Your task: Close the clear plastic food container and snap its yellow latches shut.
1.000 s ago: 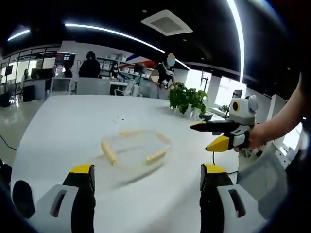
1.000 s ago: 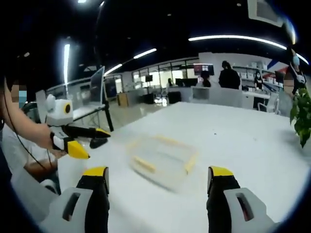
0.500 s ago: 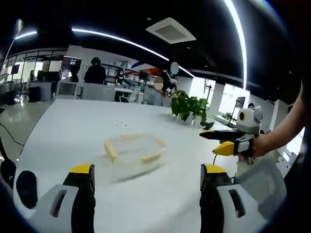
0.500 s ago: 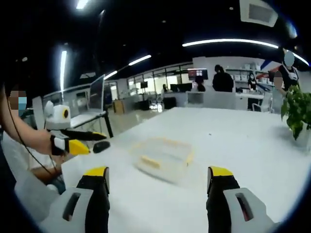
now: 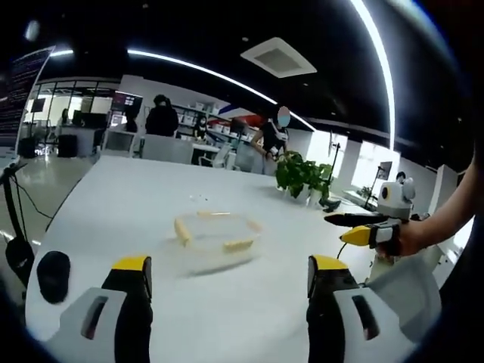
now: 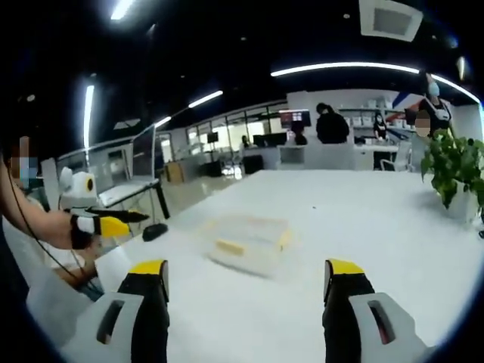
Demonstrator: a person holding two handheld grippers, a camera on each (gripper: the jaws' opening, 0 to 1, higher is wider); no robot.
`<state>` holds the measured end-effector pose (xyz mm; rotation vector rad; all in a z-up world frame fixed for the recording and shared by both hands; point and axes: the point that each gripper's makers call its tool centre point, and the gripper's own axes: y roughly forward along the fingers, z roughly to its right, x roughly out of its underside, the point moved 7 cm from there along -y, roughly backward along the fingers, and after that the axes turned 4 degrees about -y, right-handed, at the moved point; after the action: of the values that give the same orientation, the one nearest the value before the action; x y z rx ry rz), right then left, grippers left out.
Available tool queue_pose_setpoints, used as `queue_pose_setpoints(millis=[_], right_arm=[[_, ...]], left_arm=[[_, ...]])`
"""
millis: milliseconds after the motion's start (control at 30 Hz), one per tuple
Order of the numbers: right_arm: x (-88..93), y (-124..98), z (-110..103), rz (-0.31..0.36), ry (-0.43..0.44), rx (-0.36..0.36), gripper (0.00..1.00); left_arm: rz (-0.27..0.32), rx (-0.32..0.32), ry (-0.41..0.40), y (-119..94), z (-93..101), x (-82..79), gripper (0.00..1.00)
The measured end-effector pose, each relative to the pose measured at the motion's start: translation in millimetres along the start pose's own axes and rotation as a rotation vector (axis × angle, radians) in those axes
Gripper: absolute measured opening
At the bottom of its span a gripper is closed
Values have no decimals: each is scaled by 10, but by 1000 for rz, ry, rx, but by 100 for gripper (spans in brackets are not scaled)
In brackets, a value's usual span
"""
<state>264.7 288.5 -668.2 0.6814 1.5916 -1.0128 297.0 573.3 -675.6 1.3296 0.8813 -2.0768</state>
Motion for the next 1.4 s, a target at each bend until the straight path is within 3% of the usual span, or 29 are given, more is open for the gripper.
queue_pose_setpoints(millis=[167, 267, 333, 667, 1100, 1300, 1400], right_arm=[[5, -100, -93, 2, -15, -21, 84], [41, -153, -144, -6, -23, -32, 84], [76, -196, -175, -15, -24, -35, 84], [154, -379, -171, 4, 41, 1, 83], [156, -439, -233, 11, 34, -4, 82], [247, -414, -263, -27, 16, -15, 83], [247, -417, -262, -22, 8, -12, 83]], left_arm=[[3, -2, -2, -94, 115, 78, 85], [6, -37, 0, -163, 167, 121, 79], [13, -44, 9, -204, 208, 144, 81], [1, -63, 5, -335, 256, 282, 80], [-1, -62, -13, -346, 365, 382, 82], [-9, -69, -4, -307, 410, 463, 82], [21, -55, -46, -305, 440, 475, 82]])
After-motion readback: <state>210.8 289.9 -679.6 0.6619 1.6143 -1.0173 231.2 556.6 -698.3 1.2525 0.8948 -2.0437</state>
